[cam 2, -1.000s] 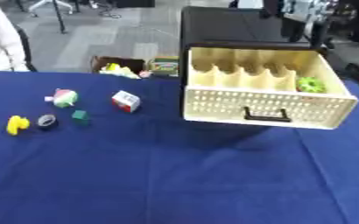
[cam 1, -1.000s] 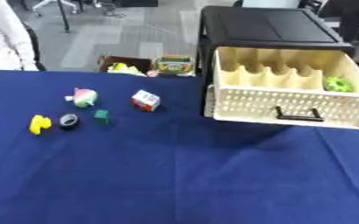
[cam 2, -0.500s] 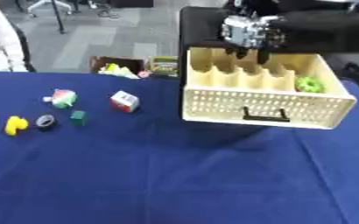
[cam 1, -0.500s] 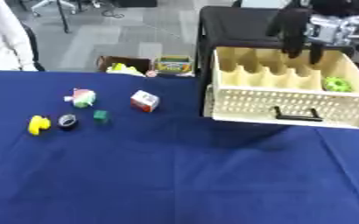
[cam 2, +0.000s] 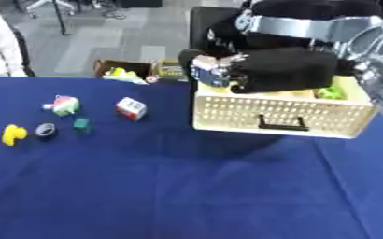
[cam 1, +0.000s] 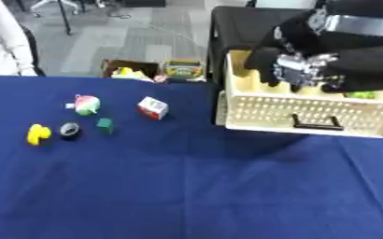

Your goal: Pick up objects from table and place into drawer.

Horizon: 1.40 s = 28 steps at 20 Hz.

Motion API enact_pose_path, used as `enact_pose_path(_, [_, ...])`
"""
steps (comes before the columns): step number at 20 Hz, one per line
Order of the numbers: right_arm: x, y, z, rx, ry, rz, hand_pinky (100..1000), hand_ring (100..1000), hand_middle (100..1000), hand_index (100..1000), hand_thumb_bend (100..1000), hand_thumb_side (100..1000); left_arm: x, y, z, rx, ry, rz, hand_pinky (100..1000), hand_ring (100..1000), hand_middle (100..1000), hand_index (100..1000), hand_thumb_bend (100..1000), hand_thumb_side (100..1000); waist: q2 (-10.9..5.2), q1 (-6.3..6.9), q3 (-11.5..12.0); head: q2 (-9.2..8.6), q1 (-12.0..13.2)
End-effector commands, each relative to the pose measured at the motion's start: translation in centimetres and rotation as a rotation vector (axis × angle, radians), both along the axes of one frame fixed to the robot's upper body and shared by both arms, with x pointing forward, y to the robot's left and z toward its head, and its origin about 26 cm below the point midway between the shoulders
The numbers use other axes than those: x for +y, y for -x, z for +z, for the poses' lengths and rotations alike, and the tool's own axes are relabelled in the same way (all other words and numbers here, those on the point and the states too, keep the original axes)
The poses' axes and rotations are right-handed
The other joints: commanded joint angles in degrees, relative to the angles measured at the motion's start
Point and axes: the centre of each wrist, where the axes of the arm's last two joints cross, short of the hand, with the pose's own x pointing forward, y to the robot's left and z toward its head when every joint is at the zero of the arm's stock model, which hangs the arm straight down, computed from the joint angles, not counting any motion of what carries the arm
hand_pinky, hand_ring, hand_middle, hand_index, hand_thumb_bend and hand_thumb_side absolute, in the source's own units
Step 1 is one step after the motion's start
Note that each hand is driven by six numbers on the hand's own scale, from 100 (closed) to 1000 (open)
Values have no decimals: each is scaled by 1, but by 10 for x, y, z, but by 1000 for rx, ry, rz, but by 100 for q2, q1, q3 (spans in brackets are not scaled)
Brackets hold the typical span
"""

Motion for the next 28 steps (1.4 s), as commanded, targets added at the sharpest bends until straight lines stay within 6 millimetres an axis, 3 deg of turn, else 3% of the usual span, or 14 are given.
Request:
enact_pose_path(1, [-4,2,-1,329,127,-86,544,669,630,777,100,870,2,4,8,-25,-13,14,408,562,564,757,100,748,-71,1,-16,-56,-6])
enact_pose_path(13, [-38,-13,-64,509,127,-209,569,692,660,782,100,867,5,5,5,-14,-11,34,411,562,563,758,100,754,-6,-19,-89,-110,38])
enact_pose_path(18, [-46,-14,-91,558,159,-269,586,710,682,787,100,930,5,5,5,-13,-10,36,415,561,563,759,100,755,36,-13,-82,-124,28])
enact_pose_path(28, [-49,-13,-97,536,216,-370,603,729,721,805,100,1000,5,5,3,-4,-6,34,417,562,564,760,100,761,43,-2,-11,-151,-24])
